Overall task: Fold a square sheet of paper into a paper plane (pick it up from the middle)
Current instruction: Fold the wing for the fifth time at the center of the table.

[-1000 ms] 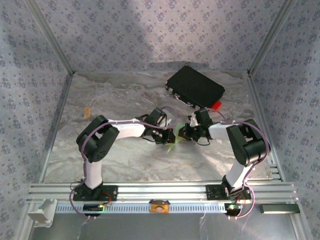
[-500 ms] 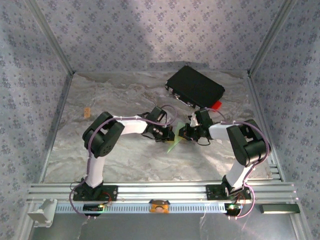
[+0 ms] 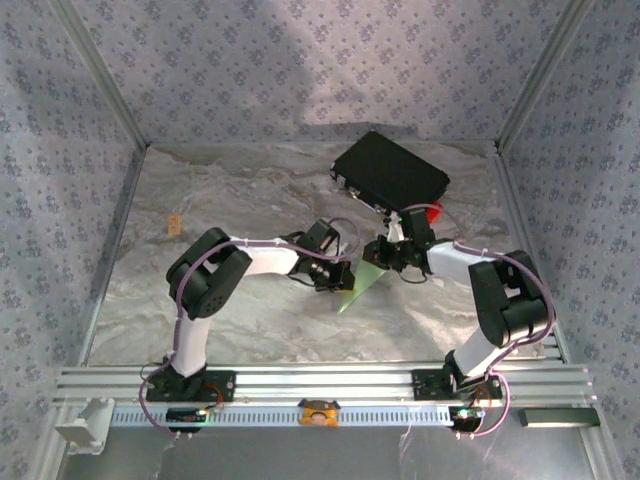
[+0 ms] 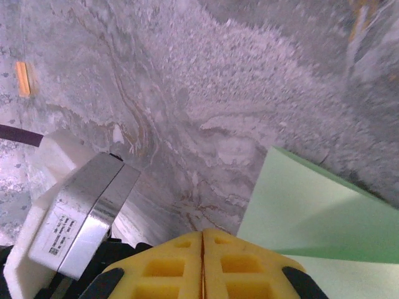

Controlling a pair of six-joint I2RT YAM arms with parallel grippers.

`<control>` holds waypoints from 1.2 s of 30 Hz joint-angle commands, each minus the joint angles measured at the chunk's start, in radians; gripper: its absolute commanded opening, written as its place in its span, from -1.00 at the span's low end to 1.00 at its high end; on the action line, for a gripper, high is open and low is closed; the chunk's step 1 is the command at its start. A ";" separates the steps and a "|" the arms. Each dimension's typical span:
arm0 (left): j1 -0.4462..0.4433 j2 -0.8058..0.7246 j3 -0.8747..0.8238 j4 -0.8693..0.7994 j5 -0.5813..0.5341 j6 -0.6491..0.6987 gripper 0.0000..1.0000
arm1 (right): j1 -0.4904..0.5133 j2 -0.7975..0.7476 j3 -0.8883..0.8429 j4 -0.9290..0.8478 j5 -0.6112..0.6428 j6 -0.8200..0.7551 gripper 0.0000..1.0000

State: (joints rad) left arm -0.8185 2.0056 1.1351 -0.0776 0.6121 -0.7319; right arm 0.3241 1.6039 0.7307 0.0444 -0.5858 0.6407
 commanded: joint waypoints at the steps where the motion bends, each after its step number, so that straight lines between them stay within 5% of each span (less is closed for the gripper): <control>1: -0.009 0.024 -0.026 -0.082 -0.053 -0.016 -1.00 | 0.049 0.038 0.001 -0.021 0.048 0.036 -0.82; 6: -0.009 0.023 -0.033 -0.088 -0.073 -0.026 -1.00 | 0.048 0.012 -0.117 0.117 0.065 0.105 -0.81; 36: -0.014 0.036 -0.031 -0.082 -0.066 -0.032 -1.00 | -0.249 0.018 -0.183 0.246 -0.001 0.094 -0.69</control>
State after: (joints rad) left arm -0.8204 2.0056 1.1351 -0.0776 0.6086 -0.7528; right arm 0.0937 1.6474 0.5518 0.3038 -0.6476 0.7273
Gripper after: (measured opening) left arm 0.046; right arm 0.151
